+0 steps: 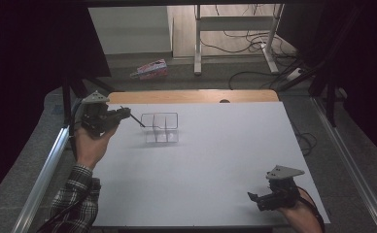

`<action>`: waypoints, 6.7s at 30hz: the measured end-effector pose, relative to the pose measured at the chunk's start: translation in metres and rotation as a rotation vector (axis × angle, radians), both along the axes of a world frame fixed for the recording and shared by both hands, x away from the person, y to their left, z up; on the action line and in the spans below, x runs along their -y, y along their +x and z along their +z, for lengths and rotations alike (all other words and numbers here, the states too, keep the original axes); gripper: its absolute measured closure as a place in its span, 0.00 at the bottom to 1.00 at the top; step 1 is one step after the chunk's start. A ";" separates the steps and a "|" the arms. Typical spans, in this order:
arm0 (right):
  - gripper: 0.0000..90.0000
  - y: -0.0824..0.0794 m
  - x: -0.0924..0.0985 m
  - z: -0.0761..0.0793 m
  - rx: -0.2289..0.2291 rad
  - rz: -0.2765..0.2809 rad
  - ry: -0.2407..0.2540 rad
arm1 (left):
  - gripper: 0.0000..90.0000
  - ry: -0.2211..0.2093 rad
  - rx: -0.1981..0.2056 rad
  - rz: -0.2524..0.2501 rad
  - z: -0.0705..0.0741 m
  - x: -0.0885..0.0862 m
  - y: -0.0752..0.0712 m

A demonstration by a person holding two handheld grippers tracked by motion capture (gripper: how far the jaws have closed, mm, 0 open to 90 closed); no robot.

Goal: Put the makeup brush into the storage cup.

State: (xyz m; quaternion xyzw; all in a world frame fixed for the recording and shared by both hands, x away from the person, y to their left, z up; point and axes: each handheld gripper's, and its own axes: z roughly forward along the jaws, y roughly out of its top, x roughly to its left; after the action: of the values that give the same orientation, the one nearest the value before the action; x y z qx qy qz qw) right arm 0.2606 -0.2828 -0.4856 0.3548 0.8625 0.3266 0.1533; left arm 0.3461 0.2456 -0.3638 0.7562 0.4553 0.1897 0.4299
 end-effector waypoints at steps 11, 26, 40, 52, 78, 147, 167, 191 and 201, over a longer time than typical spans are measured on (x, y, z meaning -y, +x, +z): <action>0.00 0.000 -0.001 -0.001 -0.003 0.010 -0.004 | 0.95 0.016 -0.015 0.018 -0.004 0.005 0.015; 0.00 0.000 -0.002 -0.001 -0.006 0.015 -0.010 | 0.95 0.036 -0.038 0.033 -0.016 0.018 0.034; 0.00 0.000 -0.002 -0.001 -0.007 0.015 -0.004 | 0.95 0.054 -0.060 0.047 -0.025 0.025 0.047; 0.00 0.000 -0.002 -0.001 -0.006 0.017 -0.005 | 0.95 0.059 -0.081 0.058 -0.040 0.028 0.053; 0.00 0.000 -0.004 -0.003 -0.015 0.030 -0.021 | 0.95 0.060 -0.104 0.056 -0.071 0.035 0.057; 0.00 0.000 -0.003 -0.002 -0.017 0.026 -0.012 | 0.03 0.111 -0.068 -0.033 -0.071 0.027 0.021; 0.00 0.000 -0.004 -0.003 -0.016 0.029 -0.014 | 0.02 0.089 -0.063 -0.042 -0.085 0.023 -0.002; 0.00 -0.001 -0.005 -0.002 -0.015 0.037 -0.017 | 0.02 0.099 -0.062 -0.049 -0.106 0.023 -0.033; 0.00 -0.001 -0.004 -0.001 -0.014 0.036 -0.007 | 0.02 0.099 -0.071 -0.062 -0.112 0.022 -0.044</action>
State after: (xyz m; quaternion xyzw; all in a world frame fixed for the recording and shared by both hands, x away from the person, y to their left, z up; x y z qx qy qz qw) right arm 0.2597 -0.2784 -0.4870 0.3410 0.8709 0.3238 0.1428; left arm 0.3025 0.2231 -0.4753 0.7965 0.4367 0.1720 0.3812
